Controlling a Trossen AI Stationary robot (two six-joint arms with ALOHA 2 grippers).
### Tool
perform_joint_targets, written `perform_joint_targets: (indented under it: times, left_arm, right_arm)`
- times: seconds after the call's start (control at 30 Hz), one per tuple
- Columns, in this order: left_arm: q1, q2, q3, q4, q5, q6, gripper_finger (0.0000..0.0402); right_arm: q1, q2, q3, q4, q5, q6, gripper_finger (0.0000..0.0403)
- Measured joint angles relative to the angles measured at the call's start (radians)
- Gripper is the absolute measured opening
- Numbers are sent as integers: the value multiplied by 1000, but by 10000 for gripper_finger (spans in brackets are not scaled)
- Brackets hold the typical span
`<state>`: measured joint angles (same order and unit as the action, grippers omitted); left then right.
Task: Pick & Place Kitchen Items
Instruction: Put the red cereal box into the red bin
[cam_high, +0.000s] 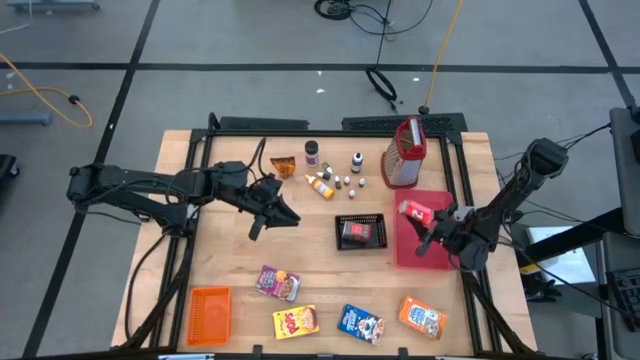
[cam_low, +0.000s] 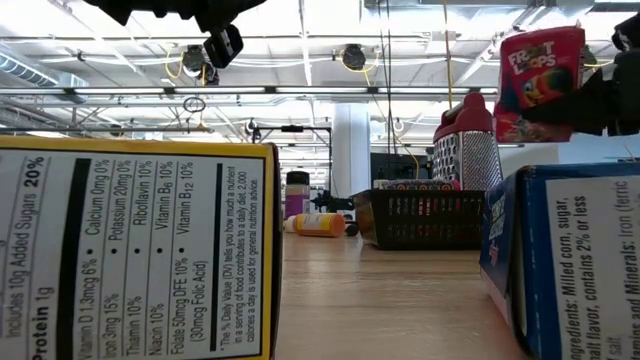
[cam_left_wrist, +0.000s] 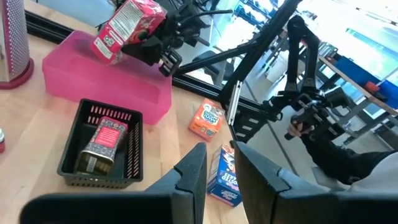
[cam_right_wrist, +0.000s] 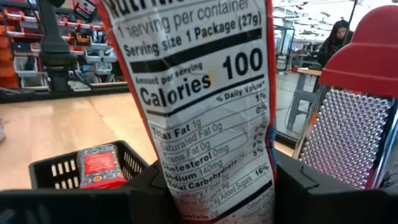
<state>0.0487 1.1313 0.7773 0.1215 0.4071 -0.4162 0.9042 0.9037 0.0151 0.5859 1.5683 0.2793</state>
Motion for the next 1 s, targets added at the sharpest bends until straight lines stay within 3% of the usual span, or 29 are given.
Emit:
perform_joint_targets:
  times: [0.2, 0.33, 0.53, 0.8, 1.0]
  left_arm:
    - [0, 0, 0, -2, 0, 22, 81]
    - [0, 0, 0, -3, 0, 23, 81]
    - [0, 0, 0, -16, 1, 22, 81]
    - [0, 0, 0, -17, -8, 40, 81]
    - [0, 0, 0, -22, -42, 45, 81]
  right_arm:
    - [-55, -65, 0, 51, -3, -100, 145]
    - [-62, -101, 0, -23, -23, -157, 143]
    - [-80, -126, 0, -227, -48, 21, 144]
    - [-204, -123, 0, -585, -284, 461, 144]
    - [-296, -121, 10, -594, -307, 415, 144]
